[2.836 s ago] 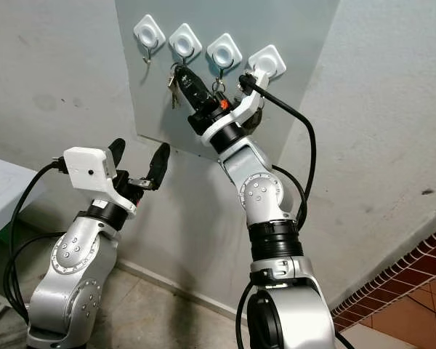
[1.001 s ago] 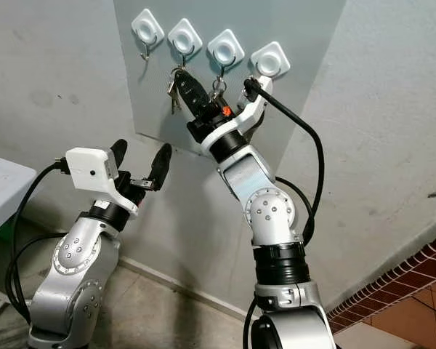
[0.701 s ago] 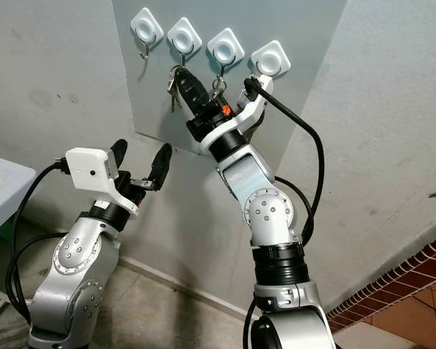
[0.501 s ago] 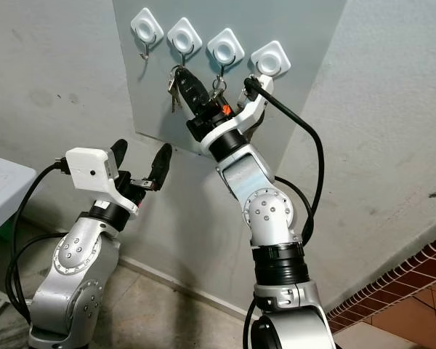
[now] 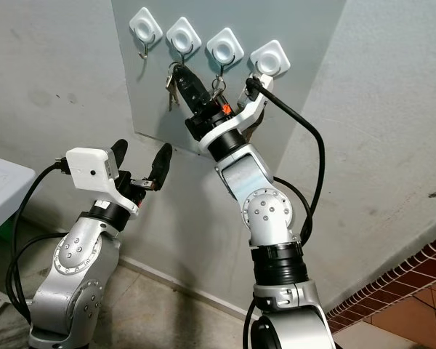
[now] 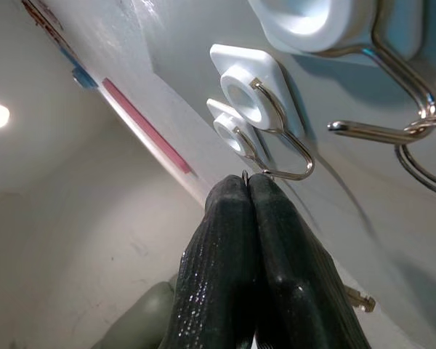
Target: Hang keys on a hook
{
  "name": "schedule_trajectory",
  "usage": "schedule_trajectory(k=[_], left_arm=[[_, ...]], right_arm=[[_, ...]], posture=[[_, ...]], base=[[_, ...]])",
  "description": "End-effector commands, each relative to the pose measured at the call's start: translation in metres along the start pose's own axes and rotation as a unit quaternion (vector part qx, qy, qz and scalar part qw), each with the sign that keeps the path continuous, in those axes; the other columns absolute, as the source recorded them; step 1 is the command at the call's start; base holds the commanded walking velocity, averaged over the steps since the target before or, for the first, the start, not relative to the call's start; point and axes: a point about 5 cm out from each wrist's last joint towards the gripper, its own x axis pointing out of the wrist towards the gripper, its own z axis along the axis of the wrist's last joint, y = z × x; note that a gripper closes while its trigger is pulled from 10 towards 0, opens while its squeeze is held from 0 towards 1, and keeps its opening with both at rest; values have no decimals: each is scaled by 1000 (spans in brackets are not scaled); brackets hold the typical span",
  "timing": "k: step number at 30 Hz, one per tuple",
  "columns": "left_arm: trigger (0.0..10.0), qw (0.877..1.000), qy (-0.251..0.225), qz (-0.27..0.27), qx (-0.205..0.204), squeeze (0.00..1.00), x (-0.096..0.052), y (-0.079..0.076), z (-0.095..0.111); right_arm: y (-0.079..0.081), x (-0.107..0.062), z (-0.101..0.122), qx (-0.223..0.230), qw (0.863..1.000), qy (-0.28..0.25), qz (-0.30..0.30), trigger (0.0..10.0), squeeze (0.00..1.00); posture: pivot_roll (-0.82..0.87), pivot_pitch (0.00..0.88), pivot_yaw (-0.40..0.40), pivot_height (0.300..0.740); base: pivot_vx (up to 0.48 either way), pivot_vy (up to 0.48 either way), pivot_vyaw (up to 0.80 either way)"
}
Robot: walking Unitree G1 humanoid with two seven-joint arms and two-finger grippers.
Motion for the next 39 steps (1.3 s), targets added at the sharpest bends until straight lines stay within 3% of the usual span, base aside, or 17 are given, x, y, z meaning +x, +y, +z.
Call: schedule_trajectory(k=[1, 21, 27, 33, 39], left_arm=[[10000, 1000, -4, -3, -1, 0, 1, -4, 3], [10000, 1000, -7, -4, -4, 0, 1, -6, 3], [10000, 1000, -7, -3, -3, 0, 1, -6, 3], [10000, 1000, -6, -2, -4, 0, 1, -6, 3], [10000, 1000, -6, 0, -4, 0, 1, -5, 3]], right_arm=[[16, 16, -22, 68, 998, -13, 13, 10000, 0], [21, 27, -22, 54, 998, -13, 8, 10000, 0], [26, 29, -18, 33, 998, -17, 49, 10000, 0], [25, 31, -15, 30, 998, -23, 46, 10000, 0], [27, 23, -17, 10, 997, -20, 79, 10000, 0]], posture=[[85, 42, -93, 740], [91, 23, -100, 740], [89, 31, -99, 740], [91, 33, -101, 740], [89, 38, -97, 740]], base=[[0, 0, 0], [0, 0, 0], [0, 0, 0], [0, 0, 0], [0, 0, 0]])
